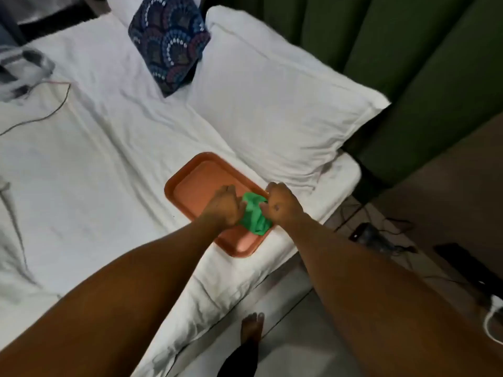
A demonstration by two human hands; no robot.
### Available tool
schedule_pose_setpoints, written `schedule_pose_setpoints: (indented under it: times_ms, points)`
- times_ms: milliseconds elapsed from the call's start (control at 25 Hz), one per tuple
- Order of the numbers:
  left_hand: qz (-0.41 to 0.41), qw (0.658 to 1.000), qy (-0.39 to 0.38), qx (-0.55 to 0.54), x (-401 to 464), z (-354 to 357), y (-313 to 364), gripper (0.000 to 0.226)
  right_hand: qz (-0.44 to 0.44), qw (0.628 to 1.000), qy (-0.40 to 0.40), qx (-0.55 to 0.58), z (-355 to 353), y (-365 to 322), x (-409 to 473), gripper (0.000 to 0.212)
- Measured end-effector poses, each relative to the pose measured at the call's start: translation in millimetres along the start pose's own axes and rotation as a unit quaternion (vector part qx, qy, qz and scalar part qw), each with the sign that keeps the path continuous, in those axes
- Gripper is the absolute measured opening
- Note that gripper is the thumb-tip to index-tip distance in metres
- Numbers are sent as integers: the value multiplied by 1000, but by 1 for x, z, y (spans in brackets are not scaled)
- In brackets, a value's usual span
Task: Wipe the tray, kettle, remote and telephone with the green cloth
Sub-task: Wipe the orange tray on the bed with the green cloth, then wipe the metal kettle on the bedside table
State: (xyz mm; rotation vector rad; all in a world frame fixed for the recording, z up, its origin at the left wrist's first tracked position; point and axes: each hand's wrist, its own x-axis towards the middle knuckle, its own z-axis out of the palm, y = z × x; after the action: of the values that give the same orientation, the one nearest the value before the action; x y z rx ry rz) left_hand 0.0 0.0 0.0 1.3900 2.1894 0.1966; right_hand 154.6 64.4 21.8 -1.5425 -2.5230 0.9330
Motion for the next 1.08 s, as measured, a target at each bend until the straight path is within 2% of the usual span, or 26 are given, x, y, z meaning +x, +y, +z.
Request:
schedule_pose_setpoints:
  times_ms: [80, 200, 320, 440, 520, 600, 680, 760, 880, 960, 1000, 1080]
  points:
    - [-14, 999, -37, -28, 14, 18, -16, 53, 64, 997, -4, 43, 30, 4, 13, 43]
    - [-73, 993, -49, -80, 34, 44, -34, 41, 148, 980, 4, 136, 71, 17, 28, 49]
    - [-130, 978, -59, -155, 53, 63, -41, 31, 256, 961, -8, 106, 97, 31, 42, 52]
    - [-179, 954, -79, -227, 65, 81, -47, 25, 292, 946, 11, 143, 117, 45, 52, 48]
    - [-221, 922, -97, -304, 68, 81, -44, 26, 291, 942, 12, 164, 117, 51, 54, 44]
    - [-244, 866, -122, -419, 65, 72, -33, 18, 277, 940, -6, 201, 112, 61, 49, 35]
    - [-221, 837, -165, -473, 63, 60, -13, 14, 274, 907, 10, 320, 104, 71, 35, 31]
    - [-183, 828, -240, -472, 51, 52, 23, 16, 279, 870, 45, 405, 88, 84, 12, 34]
    - [-148, 809, -330, -463, 30, 59, 82, 20, 262, 851, 108, 442, 66, 118, -27, 28]
    - [-133, 819, -336, -445, 18, 84, 126, 33, 280, 833, 148, 453, 42, 150, -64, 27]
    - [-120, 825, -340, -435, 11, 100, 149, 40, 288, 834, 173, 439, 30, 169, -84, 29]
    - [-90, 833, -359, -412, -12, 137, 199, 49, 268, 868, 220, 356, 7, 214, -133, 28]
